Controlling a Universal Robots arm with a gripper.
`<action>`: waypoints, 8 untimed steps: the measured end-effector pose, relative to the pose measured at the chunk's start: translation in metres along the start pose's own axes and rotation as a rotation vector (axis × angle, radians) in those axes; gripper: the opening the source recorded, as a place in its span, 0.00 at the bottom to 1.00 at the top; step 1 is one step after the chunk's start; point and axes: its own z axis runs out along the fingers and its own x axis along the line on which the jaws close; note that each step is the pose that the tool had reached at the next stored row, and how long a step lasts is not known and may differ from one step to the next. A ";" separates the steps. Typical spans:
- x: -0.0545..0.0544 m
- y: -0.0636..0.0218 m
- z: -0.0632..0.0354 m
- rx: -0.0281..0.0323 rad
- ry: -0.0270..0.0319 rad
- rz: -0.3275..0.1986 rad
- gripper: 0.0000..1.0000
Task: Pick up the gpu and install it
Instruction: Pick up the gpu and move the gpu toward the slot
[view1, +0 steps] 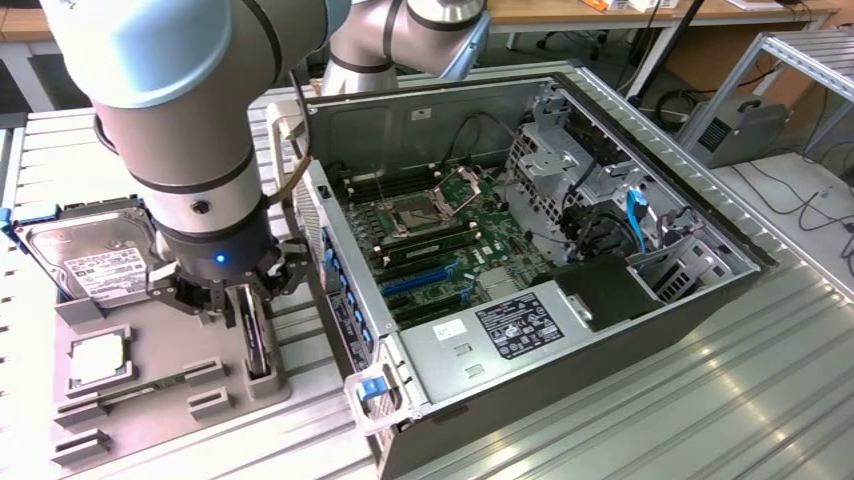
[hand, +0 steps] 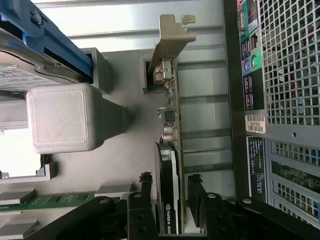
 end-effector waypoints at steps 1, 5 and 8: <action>0.000 0.0001 0.0006 0.0000 0.0000 0.000 0.42; 0.000 0.0006 0.0042 0.0000 0.0001 0.000 0.42; 0.000 0.0008 0.0063 0.0000 0.0000 0.000 0.42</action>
